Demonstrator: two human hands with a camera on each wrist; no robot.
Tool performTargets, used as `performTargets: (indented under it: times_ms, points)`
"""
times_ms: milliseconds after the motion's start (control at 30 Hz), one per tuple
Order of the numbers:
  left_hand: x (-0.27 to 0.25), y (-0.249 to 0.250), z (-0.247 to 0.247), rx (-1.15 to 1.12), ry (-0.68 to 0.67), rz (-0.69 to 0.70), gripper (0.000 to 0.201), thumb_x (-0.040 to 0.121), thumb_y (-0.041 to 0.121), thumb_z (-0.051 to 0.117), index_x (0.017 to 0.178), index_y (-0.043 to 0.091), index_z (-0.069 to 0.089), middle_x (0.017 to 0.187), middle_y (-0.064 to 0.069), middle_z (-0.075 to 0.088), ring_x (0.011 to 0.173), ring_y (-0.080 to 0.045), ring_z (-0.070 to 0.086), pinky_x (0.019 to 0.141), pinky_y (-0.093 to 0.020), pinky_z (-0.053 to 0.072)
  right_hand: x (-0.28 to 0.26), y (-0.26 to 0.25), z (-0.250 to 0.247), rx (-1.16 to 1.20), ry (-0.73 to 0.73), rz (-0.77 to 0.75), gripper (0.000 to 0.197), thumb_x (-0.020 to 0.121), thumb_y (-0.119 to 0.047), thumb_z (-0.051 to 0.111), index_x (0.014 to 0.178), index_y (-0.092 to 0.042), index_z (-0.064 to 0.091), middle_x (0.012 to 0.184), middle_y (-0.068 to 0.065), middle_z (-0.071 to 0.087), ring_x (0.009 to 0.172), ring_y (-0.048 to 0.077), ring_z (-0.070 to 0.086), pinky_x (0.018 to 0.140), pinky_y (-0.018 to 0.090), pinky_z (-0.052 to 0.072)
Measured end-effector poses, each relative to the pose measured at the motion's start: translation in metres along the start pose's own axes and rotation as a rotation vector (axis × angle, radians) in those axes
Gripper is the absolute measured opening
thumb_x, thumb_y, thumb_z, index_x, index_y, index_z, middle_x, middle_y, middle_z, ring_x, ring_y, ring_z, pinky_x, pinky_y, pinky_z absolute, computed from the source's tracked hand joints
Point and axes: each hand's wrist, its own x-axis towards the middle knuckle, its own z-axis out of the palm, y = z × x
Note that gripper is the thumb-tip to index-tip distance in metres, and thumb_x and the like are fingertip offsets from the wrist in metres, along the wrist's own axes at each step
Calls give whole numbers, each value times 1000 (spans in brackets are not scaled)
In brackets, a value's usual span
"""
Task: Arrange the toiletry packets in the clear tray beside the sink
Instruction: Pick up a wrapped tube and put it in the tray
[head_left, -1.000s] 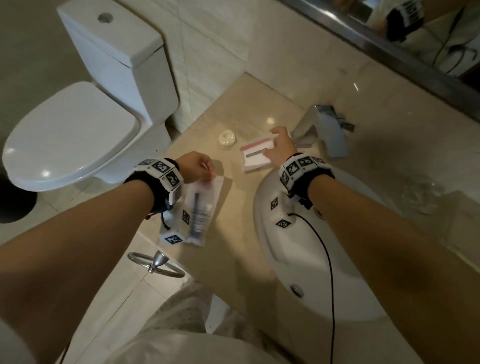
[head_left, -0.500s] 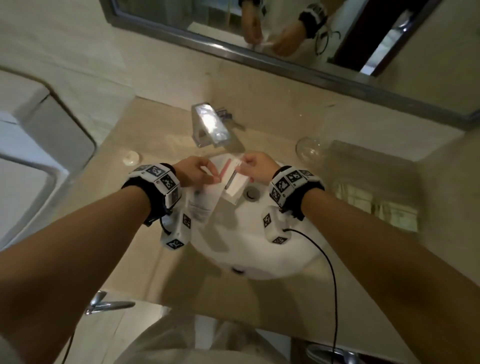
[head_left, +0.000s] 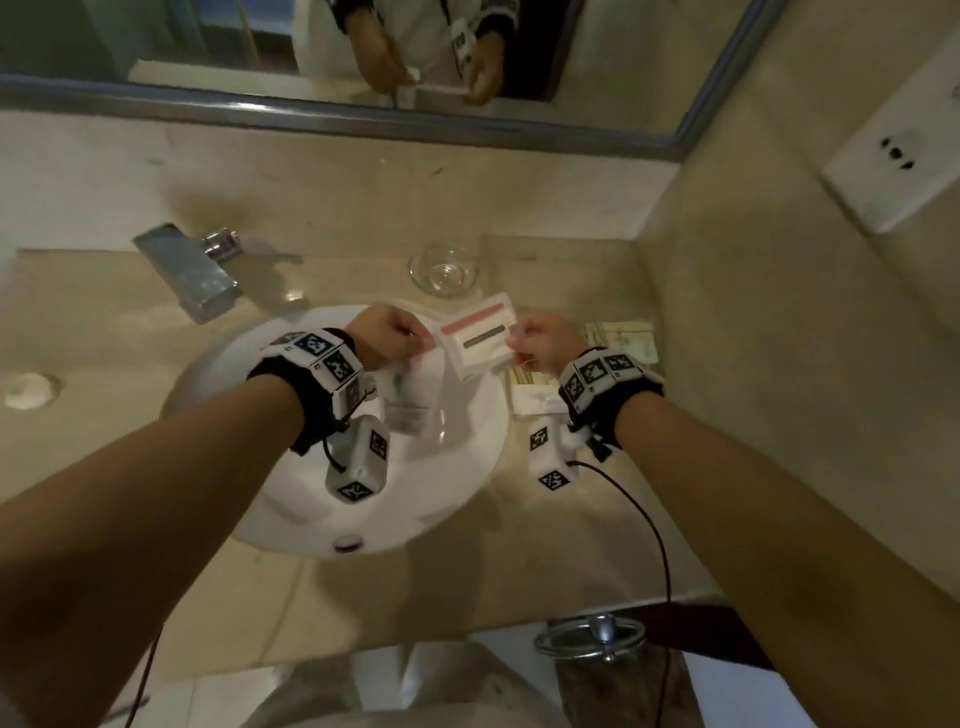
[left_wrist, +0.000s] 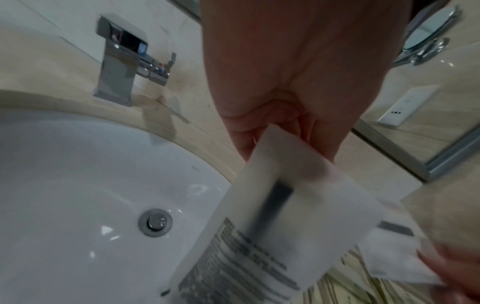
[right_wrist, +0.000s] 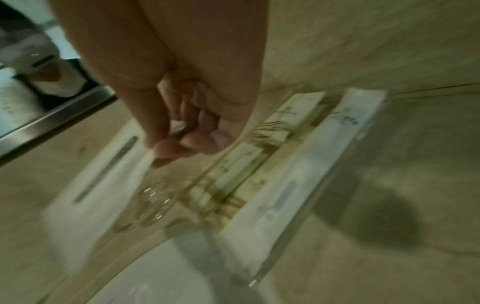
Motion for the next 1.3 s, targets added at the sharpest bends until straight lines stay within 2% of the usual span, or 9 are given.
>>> performTargets:
  times_ms: [100,233,433,633,833,933,1067,1133,1300]
  points:
    - [10,13,17,-13,5,10,25,84,7,59,64,22,61,35,17,57,35,6,50,51,-10,44,-3,24,-29,15,192,110,23,92,-7,54,69,-15,53,62,2,52,54,12,50,46,17,42]
    - [15,25,33,-92,0,24,21,85,2,55,69,15,60,34,12,56,33,3,49,41,-9,41,0,57,-61,-10,238,280,24,92,-14,54,113,-4,61,71,1,55,58,9,50,41,12,44]
    - [22,20,44,-150,19,16,15,85,9,60,72,17,63,40,9,61,37,-1,52,46,-12,44,5,67,-59,-175,177,432,50,91,-31,56,130,-1,50,133,15,54,111,24,55,96,31,43]
    - [17,21,44,-190,32,19,18,86,5,58,73,17,62,41,9,62,38,0,53,45,-12,45,12,71,-42,-161,234,368,47,90,-25,60,128,0,52,132,16,55,121,29,54,92,30,45]
    - [17,34,39,-254,94,28,21,86,5,58,70,19,60,41,12,61,38,3,55,43,-9,44,11,58,-31,-124,356,274,52,88,-37,60,120,3,54,101,15,65,89,28,64,62,25,44]
    - [16,46,38,-315,140,55,21,86,5,59,71,19,59,55,3,60,39,2,55,41,-9,43,6,40,-21,-61,95,110,43,90,-47,51,106,-10,66,83,6,55,64,14,49,53,21,37]
    - [19,60,36,-337,216,106,25,84,3,59,68,22,57,67,1,54,42,5,52,47,-9,43,-3,14,-7,-74,-244,-16,46,90,-26,59,131,-10,48,124,5,57,107,16,54,73,22,44]
    - [19,65,33,-363,230,107,25,84,3,59,68,22,57,66,1,53,42,4,50,46,-8,43,-4,6,-4,33,-308,-21,31,91,-13,56,122,-11,53,115,1,61,100,13,55,75,20,43]
    - [19,67,23,-375,281,116,23,85,8,59,68,23,56,67,0,53,56,-9,49,47,-11,41,-1,1,-2,311,-425,59,24,90,-3,46,98,-20,61,94,-1,62,94,16,57,109,47,35]
